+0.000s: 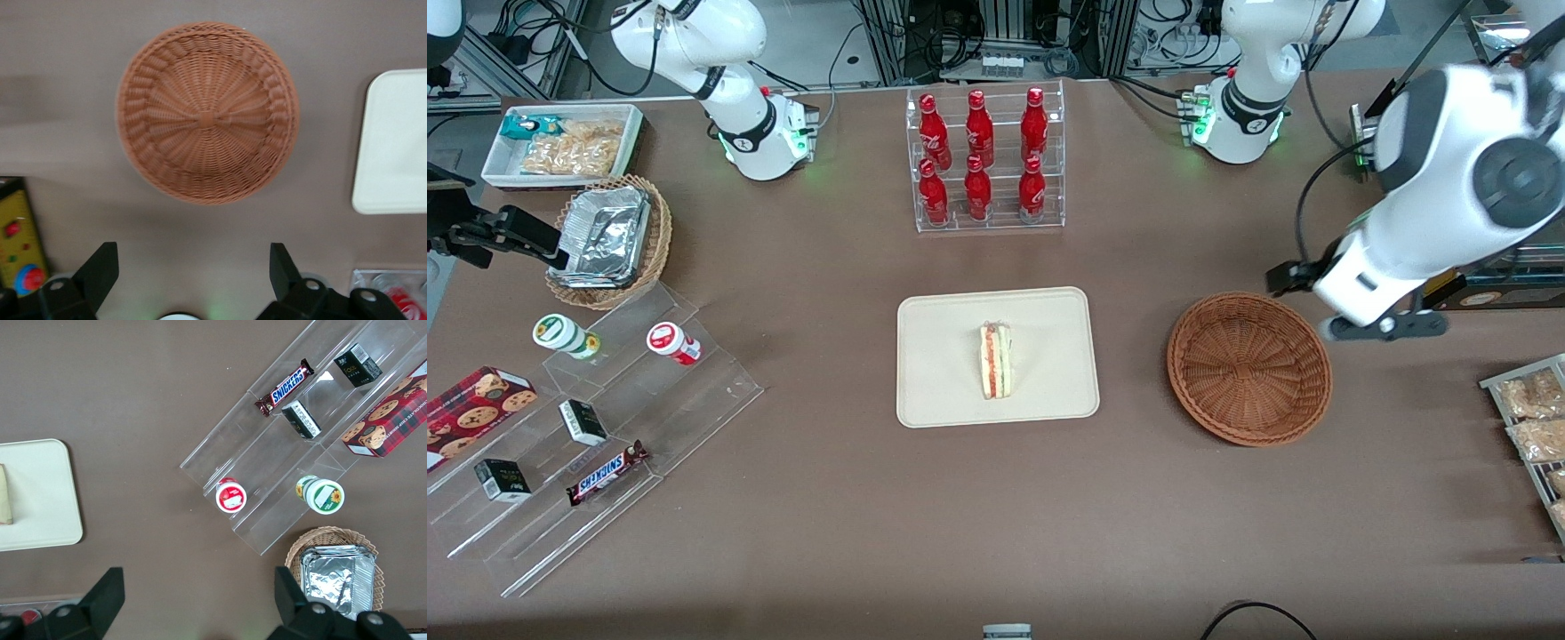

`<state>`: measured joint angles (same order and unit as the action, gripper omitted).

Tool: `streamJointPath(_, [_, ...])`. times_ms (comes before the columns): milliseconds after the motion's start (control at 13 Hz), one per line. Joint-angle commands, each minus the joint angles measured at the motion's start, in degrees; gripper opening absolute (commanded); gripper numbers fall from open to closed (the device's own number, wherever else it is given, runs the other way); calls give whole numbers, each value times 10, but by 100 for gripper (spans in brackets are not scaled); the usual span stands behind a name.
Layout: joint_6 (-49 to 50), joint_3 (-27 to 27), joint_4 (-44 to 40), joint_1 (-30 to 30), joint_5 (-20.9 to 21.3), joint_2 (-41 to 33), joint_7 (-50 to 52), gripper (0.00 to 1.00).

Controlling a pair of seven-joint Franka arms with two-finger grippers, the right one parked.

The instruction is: Place sandwich from basket to tray

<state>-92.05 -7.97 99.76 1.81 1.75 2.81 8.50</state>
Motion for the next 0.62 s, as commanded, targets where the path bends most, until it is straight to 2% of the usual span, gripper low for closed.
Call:
streamJointPath(0, [14, -11, 17, -28, 12, -48, -79, 100])
streamJointPath(538, [-9, 47, 6, -30, 3, -59, -97, 100])
